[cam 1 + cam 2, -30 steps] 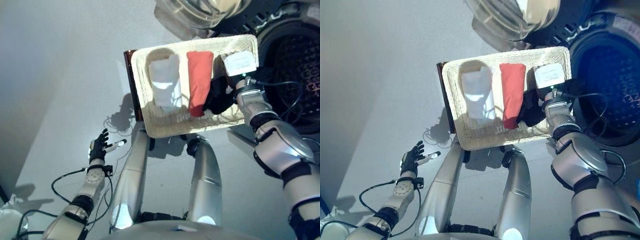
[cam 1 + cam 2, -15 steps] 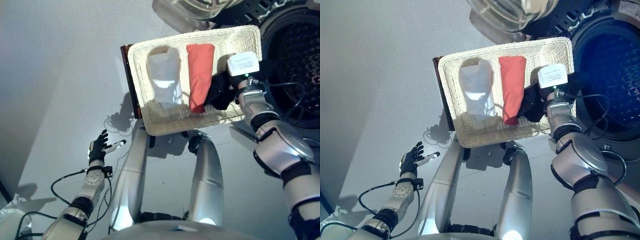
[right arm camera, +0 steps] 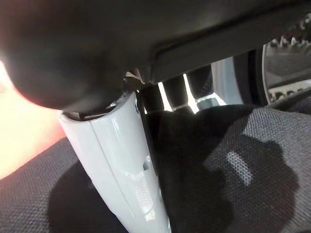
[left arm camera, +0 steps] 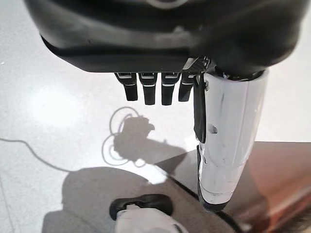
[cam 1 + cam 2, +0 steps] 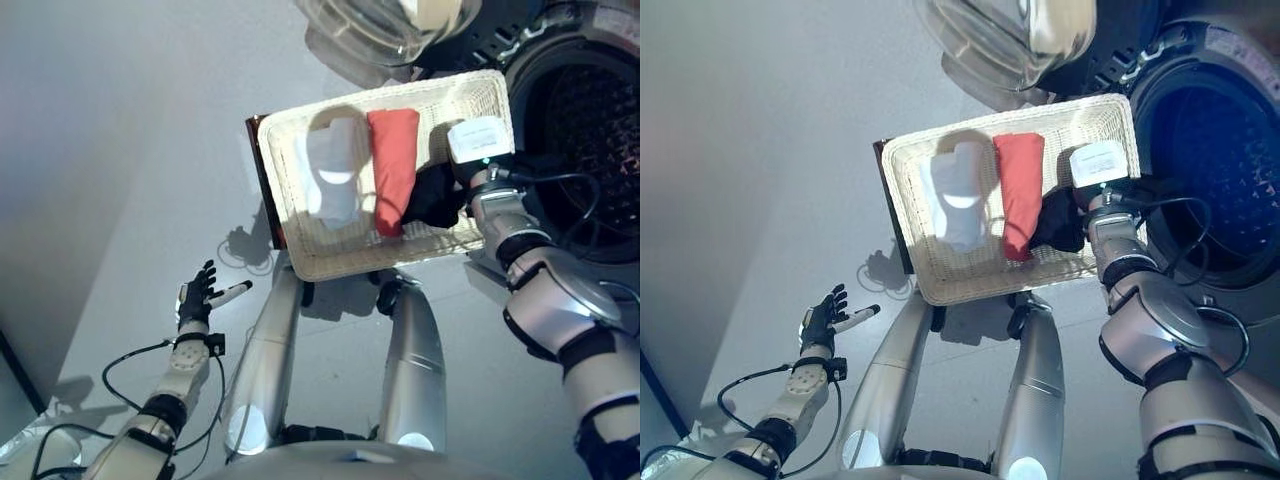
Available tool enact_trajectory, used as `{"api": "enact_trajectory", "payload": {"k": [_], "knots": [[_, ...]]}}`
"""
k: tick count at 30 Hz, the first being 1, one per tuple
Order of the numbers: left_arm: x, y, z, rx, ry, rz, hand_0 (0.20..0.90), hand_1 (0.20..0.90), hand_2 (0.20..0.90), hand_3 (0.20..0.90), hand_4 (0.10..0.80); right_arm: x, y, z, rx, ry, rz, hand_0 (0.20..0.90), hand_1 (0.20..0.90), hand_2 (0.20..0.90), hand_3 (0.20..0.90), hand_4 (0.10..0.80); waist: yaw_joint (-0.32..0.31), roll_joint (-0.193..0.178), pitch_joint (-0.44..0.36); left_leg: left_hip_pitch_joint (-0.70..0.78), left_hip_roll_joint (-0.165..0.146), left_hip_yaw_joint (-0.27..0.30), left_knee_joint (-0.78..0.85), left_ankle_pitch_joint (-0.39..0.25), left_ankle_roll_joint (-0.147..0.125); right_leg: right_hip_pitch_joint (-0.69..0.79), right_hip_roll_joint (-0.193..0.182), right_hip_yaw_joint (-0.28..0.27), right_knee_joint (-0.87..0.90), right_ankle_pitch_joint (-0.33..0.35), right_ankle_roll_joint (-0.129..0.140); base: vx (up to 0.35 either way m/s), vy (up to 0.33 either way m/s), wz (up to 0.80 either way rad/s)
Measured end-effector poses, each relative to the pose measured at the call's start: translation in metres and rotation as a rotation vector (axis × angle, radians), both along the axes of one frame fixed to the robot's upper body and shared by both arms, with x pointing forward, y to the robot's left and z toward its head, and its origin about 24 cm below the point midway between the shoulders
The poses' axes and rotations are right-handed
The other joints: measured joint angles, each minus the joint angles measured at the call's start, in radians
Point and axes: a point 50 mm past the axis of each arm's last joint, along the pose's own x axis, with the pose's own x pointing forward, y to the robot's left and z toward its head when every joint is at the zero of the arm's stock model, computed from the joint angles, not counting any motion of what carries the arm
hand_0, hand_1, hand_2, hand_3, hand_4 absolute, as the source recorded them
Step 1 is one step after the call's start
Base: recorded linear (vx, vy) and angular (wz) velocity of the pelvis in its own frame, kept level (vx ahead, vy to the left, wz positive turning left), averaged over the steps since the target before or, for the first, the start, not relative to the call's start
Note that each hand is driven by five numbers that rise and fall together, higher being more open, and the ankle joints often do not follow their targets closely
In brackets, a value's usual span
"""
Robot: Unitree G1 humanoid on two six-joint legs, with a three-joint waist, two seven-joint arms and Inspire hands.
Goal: Pick up the clothes and place them into the washing machine
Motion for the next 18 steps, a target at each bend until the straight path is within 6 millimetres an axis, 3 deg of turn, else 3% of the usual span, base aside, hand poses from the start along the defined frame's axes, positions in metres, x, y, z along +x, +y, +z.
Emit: {"api": "enact_trajectory", "payload": {"k": [5,10,13,18], "knots": [[-0.006,0.001,-0.005,0.014,0.027,-0.007,0.9,0.9,0.9,0.9,0.8,-0.001,0.003,-0.006,0.184,-0.033,-0.017,0.2,0.2,0.2,0.2,0.3,-0.005,0.008,-0.017,0.146,0.011,0.022,-0.129,0.034,0.002,0.14,0.014,-0.001,-0.139,0.047,0.012,0.052,0.003,-0.16],[-0.008,0.0,-0.006,0.021,0.035,-0.016,0.9,0.9,0.9,0.9,0.8,-0.003,-0.005,-0.004,0.591,-0.151,-0.117,0.2,0.2,0.2,0.2,0.3,-0.004,0.024,-0.029,0.234,0.011,0.027,-0.237,0.082,0.002,0.219,0.026,-0.001,-0.236,0.093,0.014,0.005,0.01,-0.07],[-0.011,0.001,-0.009,0.023,0.047,-0.018,0.9,0.9,0.9,0.9,0.8,-0.008,-0.009,-0.016,0.89,-0.216,-0.183,0.2,0.2,0.2,0.2,0.3,-0.006,0.028,-0.03,0.293,0.011,0.029,-0.278,0.097,0.005,0.273,0.028,-0.003,-0.269,0.102,0.016,0.062,0.019,-0.02],[-0.016,-0.001,-0.012,0.03,0.072,-0.051,0.9,0.9,0.9,0.9,0.8,-0.027,-0.018,-0.054,1.629,-0.442,-0.343,0.2,0.2,0.2,0.2,0.3,-0.008,0.05,-0.055,0.342,0.009,0.043,-0.324,0.1,0.002,0.309,0.027,0.002,-0.294,0.104,0.02,0.036,0.037,-0.05]]}}
